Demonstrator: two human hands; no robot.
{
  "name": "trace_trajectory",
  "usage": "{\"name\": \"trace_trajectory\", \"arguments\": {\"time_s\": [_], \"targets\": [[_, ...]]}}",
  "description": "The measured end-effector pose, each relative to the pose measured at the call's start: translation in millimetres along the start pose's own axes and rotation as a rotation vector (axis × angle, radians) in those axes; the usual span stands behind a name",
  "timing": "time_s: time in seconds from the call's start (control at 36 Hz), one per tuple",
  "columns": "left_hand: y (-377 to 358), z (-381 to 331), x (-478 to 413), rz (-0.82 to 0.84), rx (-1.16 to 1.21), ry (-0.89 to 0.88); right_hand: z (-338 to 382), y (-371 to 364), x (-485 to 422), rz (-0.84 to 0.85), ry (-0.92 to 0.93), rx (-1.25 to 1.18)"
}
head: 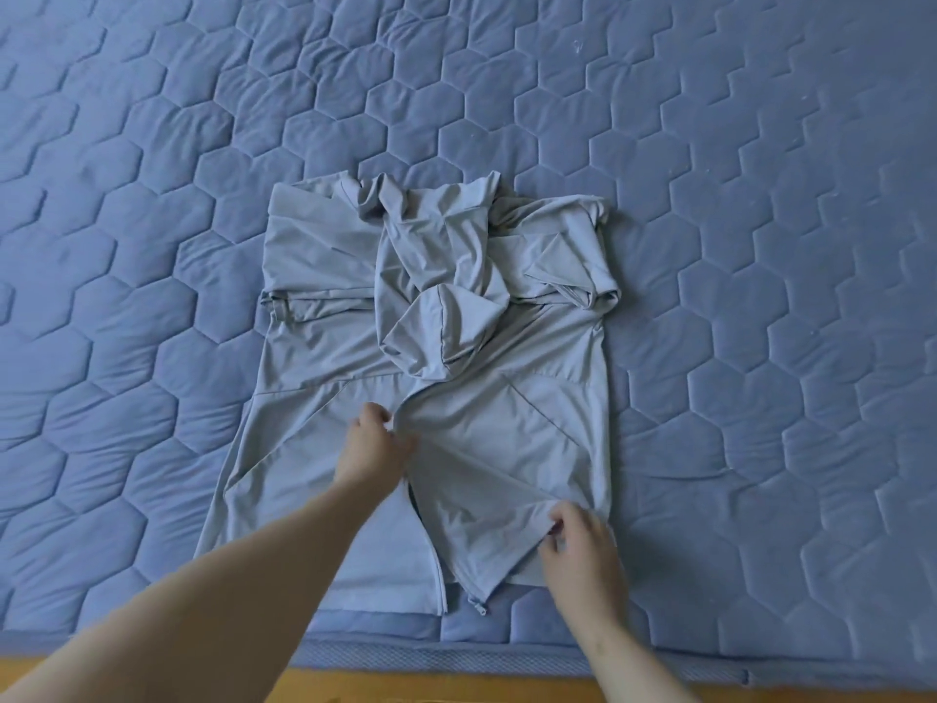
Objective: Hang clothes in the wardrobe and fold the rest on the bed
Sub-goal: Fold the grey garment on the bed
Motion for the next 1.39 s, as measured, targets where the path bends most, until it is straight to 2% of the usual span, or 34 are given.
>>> {"name": "trace_trajectory", "arguments": {"time_s": [0.08,0.14,0.19,0.28,0.33,0.39,0.44,0.53,0.64,0.72,0.81,0.89,1.03,1.11,1.17,1.22,1.31,1.36,1.39], "targets": [[-19,1,22,0.086,-0.219,-0.100,-1,4,6,-0.181,0.016,0.173],[-32,7,35,0.174,-0.383,-0.165,-7,4,4,-0.235,0.007,0.243],[-42,15,46,0.284,-0.512,-0.245,-12,4,0,-0.235,0.023,0.289],[-50,28,57,0.362,-0.657,-0.334,-19,4,-7,-0.185,0.072,0.318],[-50,37,59,0.340,-0.738,-0.371,-21,-1,-5,-0.175,0.176,0.351],[-45,37,64,0.272,-0.749,-0.514,-23,-11,8,-0.135,0.276,0.393],[-42,41,69,0.233,-0.746,-0.635,-27,-22,25,-0.080,0.276,0.427],[-33,46,77,0.167,-0.669,-0.725,-27,-27,38,-0.044,0.223,0.434],[-28,62,85,0.302,-0.784,-0.787,-1,-21,39,-0.128,0.357,0.330],[-23,88,84,0.332,-0.924,-0.865,17,-34,40,-0.093,0.501,0.333],[-24,103,78,0.353,-0.958,-0.811,20,-50,39,-0.031,0.554,0.362],[-24,103,72,0.285,-1.014,-0.796,19,-59,30,0.042,0.529,0.420],[-24,95,57,0.221,-1.034,-0.891,26,-58,9,0.029,0.507,0.523],[-21,92,41,0.237,-0.997,-0.855,34,-55,3,0.029,0.513,0.503],[-19,83,32,0.306,-0.987,-0.790,39,-56,-1,0.063,0.526,0.468],[-15,62,28,0.464,-1.005,-0.637,51,-38,-7,0.077,0.545,0.501],[-10,35,19,0.669,-1.030,-0.333,68,-14,-21,0.312,0.535,0.525],[-5,2,17,0.797,-1.030,-0.316,77,2,-32,0.458,0.501,0.546],[1,-14,14,0.836,-1.026,-0.316,86,18,-39,0.446,0.494,0.532]]}}
Point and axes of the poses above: each hand's wrist, its own x-axis away from the middle knuckle, its own y-axis out of the back of the hand, z = x × y, the point moved 4 cm from there along -x, towards the middle knuckle, and after that the axes turned 14 degrees about x, right-handed, at the moved point
